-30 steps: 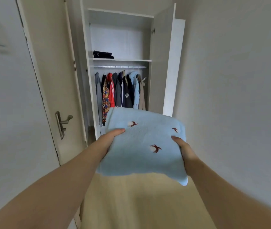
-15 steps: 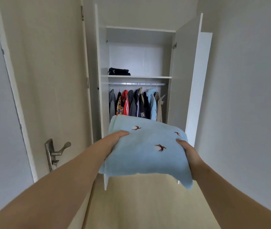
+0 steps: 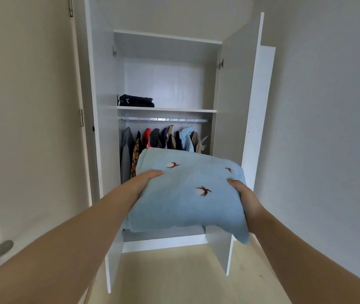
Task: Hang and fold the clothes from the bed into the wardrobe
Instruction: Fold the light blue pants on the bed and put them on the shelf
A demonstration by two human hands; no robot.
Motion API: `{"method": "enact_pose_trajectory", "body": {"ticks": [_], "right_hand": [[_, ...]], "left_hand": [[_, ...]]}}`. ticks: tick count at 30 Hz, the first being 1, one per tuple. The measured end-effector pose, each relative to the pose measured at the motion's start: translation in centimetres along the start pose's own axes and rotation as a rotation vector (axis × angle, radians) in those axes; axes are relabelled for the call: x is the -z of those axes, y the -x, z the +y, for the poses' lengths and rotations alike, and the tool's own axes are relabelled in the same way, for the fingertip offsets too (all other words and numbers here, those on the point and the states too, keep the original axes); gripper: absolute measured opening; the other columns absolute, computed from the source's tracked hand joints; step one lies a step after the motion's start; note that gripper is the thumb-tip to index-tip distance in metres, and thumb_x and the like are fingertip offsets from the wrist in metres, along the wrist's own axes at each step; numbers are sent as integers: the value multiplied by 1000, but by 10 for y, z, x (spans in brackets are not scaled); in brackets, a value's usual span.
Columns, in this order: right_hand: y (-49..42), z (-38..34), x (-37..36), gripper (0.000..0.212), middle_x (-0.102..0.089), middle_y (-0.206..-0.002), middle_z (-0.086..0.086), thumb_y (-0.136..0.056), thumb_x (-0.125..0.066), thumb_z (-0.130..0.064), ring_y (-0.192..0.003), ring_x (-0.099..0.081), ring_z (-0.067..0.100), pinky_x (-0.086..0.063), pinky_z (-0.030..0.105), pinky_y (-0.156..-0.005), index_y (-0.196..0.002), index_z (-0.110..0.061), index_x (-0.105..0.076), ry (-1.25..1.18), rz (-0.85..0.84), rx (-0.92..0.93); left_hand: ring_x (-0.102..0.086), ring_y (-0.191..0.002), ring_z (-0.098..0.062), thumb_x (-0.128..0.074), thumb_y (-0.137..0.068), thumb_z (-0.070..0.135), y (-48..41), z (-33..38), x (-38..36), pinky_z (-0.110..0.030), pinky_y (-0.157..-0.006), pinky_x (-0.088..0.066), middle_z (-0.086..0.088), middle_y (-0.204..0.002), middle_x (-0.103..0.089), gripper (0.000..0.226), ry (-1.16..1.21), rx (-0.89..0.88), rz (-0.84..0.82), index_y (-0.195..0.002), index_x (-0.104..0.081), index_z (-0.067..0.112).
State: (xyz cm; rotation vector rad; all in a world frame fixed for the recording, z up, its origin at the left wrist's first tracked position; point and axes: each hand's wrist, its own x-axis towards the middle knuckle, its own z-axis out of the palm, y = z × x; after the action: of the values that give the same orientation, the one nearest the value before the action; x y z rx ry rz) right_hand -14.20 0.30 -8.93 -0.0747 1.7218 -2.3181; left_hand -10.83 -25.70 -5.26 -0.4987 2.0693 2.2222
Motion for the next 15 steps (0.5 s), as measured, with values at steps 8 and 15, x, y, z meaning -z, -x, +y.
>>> {"method": "enact_pose_trajectory", "body": {"ticks": [8, 15], "right_hand": [[-147, -19, -13, 41, -65, -115, 14, -87, -54, -39, -101, -60, 37, -49, 45, -81, -124, -22, -57, -10, 39, 42], [-283, -58, -40, 27, -69, -96, 7, -87, -54, -39, -82, -64, 29, -48, 34, -63, -109, -23, -61, 27, 146, 135]], "left_hand": [[-64, -80, -27, -70, -75, 44, -149, 49, 13, -33, -63, -47, -11, -88, -68, 39, -52, -36, 13, -98, -60, 15], [-63, -74, -24, -67, -79, 42, -270, 121, 22, -31, -65, -49, -9, -85, -67, 35, -48, -118, -26, -99, -61, 14]]}}
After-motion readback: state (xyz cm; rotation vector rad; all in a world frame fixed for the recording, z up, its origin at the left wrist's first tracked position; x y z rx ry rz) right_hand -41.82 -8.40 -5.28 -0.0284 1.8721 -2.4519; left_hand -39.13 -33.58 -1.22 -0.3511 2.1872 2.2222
